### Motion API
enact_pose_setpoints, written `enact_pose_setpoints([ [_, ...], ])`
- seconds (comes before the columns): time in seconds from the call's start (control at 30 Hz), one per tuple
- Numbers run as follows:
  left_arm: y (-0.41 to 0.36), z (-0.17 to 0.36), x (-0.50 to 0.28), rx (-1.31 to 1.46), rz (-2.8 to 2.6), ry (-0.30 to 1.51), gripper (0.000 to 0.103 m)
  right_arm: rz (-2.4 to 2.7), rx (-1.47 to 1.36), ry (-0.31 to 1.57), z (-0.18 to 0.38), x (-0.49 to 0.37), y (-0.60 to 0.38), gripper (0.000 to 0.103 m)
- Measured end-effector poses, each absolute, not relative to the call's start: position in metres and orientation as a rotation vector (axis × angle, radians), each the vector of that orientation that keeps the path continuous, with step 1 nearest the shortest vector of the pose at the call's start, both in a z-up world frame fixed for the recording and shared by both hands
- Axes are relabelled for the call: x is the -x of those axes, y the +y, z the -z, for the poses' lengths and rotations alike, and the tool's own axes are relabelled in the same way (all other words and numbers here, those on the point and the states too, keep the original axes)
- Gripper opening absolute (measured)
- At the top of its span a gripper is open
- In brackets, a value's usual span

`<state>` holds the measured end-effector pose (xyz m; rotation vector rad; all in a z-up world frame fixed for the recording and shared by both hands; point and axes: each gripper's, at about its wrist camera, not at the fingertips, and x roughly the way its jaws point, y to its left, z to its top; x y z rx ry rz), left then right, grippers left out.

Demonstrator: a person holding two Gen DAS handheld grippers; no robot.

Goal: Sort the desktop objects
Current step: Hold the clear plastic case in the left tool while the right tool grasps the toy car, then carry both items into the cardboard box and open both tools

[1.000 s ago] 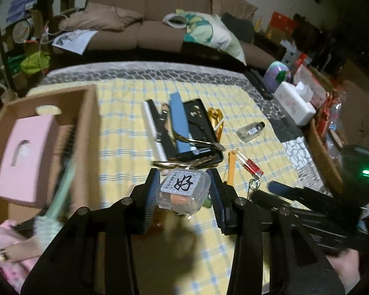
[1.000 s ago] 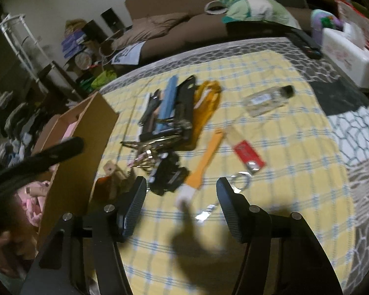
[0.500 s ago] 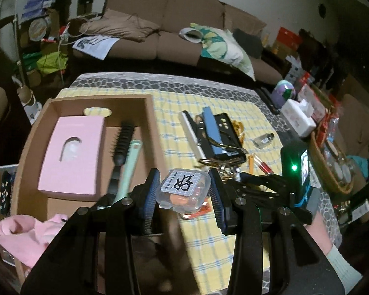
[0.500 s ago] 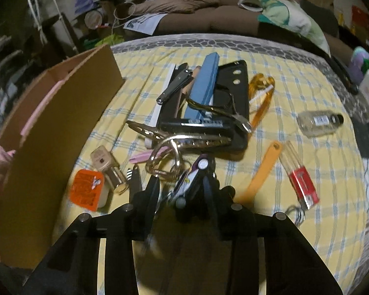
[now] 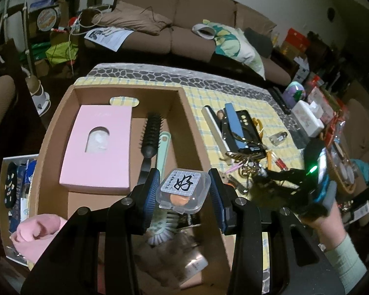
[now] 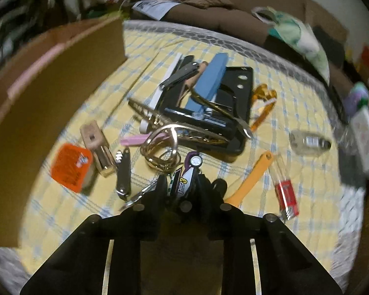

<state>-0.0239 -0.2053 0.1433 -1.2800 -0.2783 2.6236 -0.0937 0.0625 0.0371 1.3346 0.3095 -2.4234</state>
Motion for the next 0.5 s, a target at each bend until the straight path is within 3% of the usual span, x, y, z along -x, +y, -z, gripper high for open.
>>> enact_pose_setpoints([
  [0.1, -0.212, -0.144, 0.024, 1.276, -2.627, -0.287, 0.038, 2.425, -1.301, 0.066, -0.055, 0.093, 0.084, 0.020],
  [0.3, -0.225, -0.151, 0.023, 1.253, -2.630, -0.331, 0.038, 2.394, -1.209, -0.242, -0.090, 0.085, 0.111, 0.020],
  [0.5, -0.252, -0.157, 0.011, 1.253, -2.626, -0.389, 0.038, 2.298, -1.081, -0.341, -0.136, 0.067, 0.082, 0.020],
])
